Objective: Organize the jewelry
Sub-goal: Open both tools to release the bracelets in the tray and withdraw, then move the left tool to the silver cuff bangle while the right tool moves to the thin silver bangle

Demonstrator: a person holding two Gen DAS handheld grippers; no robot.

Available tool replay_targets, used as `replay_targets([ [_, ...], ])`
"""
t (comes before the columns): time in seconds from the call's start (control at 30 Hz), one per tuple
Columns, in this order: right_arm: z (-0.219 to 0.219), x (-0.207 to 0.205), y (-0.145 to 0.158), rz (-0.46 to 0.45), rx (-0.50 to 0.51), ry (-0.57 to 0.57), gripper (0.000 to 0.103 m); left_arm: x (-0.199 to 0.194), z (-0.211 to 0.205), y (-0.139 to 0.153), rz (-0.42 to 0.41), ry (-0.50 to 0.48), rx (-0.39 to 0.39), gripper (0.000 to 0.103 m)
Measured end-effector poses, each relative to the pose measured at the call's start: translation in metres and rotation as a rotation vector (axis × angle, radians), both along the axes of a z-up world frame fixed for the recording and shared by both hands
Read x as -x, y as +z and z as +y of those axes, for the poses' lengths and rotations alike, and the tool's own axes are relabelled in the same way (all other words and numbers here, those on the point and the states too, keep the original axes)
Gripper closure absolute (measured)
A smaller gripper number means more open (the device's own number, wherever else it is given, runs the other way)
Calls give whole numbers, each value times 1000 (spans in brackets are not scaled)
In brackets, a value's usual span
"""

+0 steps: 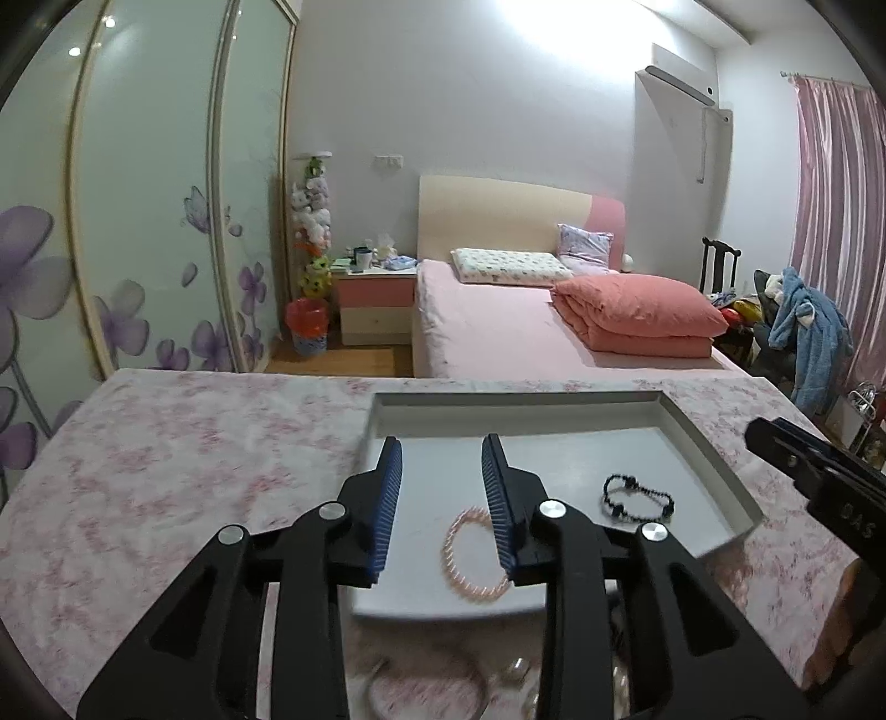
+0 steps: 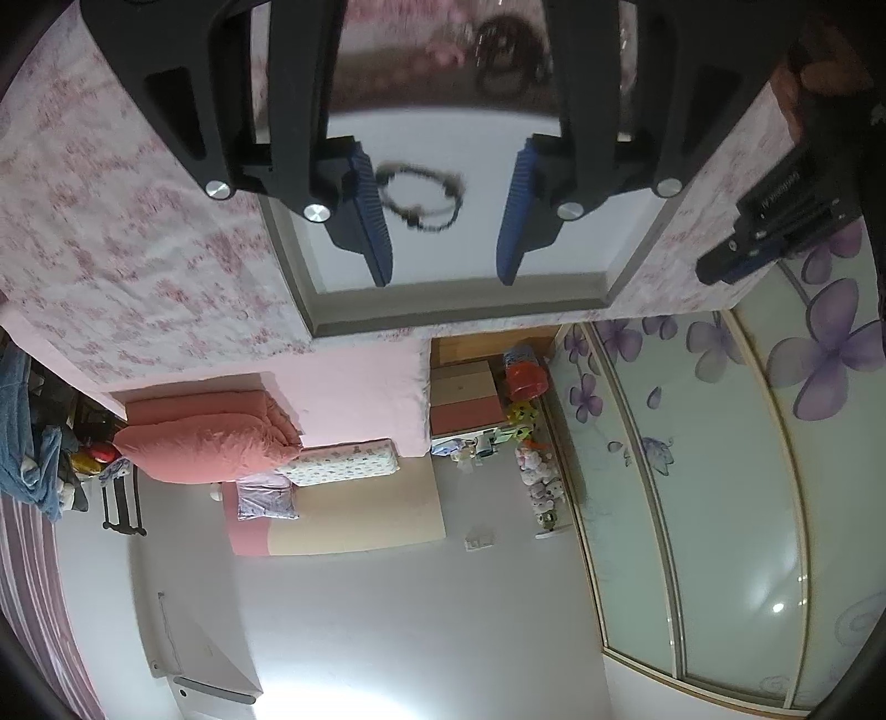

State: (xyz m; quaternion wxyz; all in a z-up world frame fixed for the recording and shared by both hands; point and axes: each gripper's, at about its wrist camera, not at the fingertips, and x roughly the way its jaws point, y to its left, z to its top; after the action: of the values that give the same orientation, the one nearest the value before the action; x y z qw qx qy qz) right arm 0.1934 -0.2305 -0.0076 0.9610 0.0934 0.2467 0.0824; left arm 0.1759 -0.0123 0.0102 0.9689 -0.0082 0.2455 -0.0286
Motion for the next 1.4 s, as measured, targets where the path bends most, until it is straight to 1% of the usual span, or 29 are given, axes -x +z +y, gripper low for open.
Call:
replay_targets([
  [0.1,1,22,-4,25,9,20,59,20,11,-4,12,8,-11,69],
  [0.17,2,38,-12,64,16,44,58,32,19,-9,28,12,-11,63],
  [0.3,9,62,-35,171,24,110,54,52,32,-26,90,9,-2,59],
  [0.33,10,66,-39,190,26,121,53,55,34,-29,103,8,3,56],
  [0.4,16,76,-51,247,31,161,43,63,40,-37,130,10,8,52],
  [0.43,21,81,-58,273,40,181,41,66,40,-40,135,11,6,48],
  [0.5,28,90,-66,298,65,205,31,70,44,-44,147,19,-4,43],
  [0.57,36,95,-74,322,93,224,24,73,49,-48,157,26,-1,38],
  [0.77,57,100,-89,370,177,252,16,78,54,-55,180,38,2,33],
  [0.83,62,100,-94,383,206,255,16,78,53,-57,188,34,-2,32],
  [0.97,67,99,-94,380,258,249,16,78,50,-59,201,22,-6,32],
  [1.03,68,101,-94,368,278,241,22,78,48,-60,204,18,-9,32],
  [1.07,67,101,-93,362,276,243,31,78,47,-60,207,15,-10,32],
  [1.13,62,98,-92,369,270,222,31,77,45,-60,212,12,-14,32],
  [1.23,45,89,-92,381,256,142,31,75,40,-61,226,1,-17,32],
  [1.33,30,84,-92,396,235,63,31,71,33,-64,248,-12,-26,24],
  [1.4,27,83,-92,399,232,46,31,67,26,-66,265,-22,-32,23],
])
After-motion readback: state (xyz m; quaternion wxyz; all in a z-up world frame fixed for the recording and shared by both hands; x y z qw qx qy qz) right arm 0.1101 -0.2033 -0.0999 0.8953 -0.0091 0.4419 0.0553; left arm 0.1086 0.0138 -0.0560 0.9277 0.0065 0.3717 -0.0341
